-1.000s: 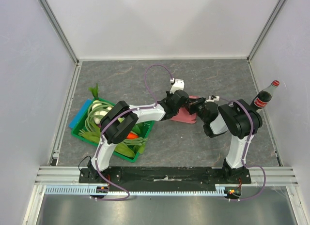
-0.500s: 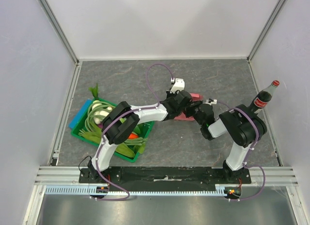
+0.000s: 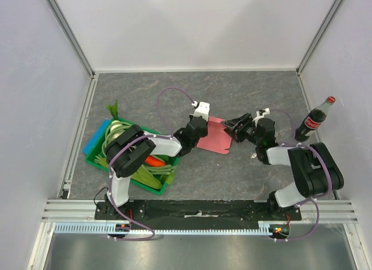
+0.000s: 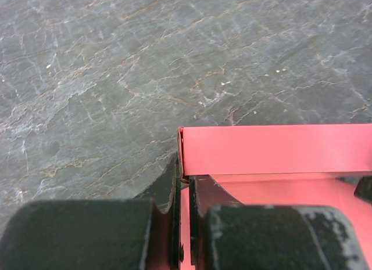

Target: Fold the paper box

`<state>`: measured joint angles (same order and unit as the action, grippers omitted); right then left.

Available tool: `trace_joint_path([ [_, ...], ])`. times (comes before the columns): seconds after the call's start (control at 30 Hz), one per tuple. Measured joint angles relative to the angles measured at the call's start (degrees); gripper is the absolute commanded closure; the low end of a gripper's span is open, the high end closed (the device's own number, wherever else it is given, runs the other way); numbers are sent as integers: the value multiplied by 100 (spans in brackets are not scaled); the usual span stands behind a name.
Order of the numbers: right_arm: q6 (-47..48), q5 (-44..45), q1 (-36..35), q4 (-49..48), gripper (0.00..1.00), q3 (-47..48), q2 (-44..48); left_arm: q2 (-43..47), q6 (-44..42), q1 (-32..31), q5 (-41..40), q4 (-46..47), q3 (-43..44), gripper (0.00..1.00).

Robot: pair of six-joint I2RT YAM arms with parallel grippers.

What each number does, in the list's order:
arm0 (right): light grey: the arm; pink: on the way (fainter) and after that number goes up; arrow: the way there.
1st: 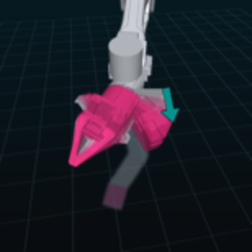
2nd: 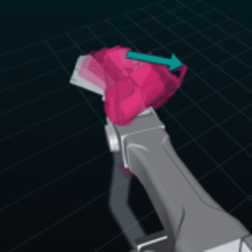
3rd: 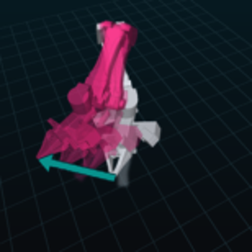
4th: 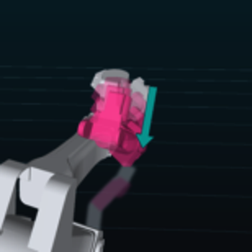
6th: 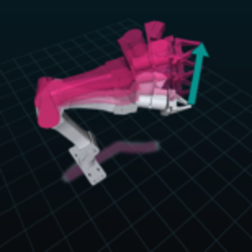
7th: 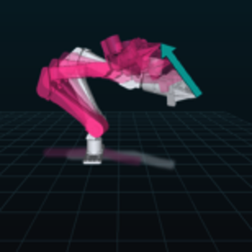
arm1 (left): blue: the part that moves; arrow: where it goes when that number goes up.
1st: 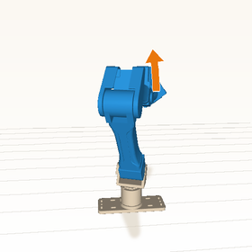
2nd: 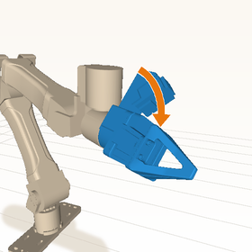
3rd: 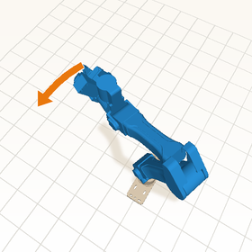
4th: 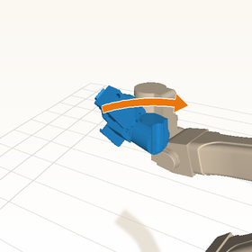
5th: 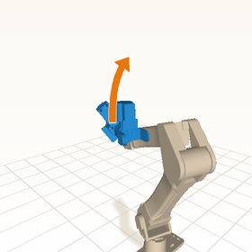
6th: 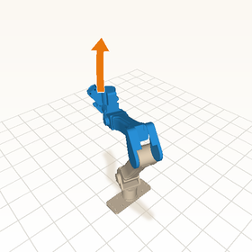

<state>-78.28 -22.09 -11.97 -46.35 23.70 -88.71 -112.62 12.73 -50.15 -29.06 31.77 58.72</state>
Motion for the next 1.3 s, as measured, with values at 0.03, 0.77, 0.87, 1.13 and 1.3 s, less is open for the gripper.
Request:
trace_joint_path([
  [0.03,136,-103,4,192,29,15,157,13,-46,11,103,177,-70,98],
  [0.77,-713,297,-457,586,32,313,66,457,162,90,581,-404,-219,39],
  [0.87,-555,291,-452,667,30,369,66,1043,306,131,859,-616,-525,36],
  [1.13,1261,-57,-428,2166,26,914,284,2811,1283,813,2208,-1462,-1073,31],
  [1.3,3464,-225,-264,3910,26,1670,682,2767,1869,1497,3038,-1755,-1001,34],
])
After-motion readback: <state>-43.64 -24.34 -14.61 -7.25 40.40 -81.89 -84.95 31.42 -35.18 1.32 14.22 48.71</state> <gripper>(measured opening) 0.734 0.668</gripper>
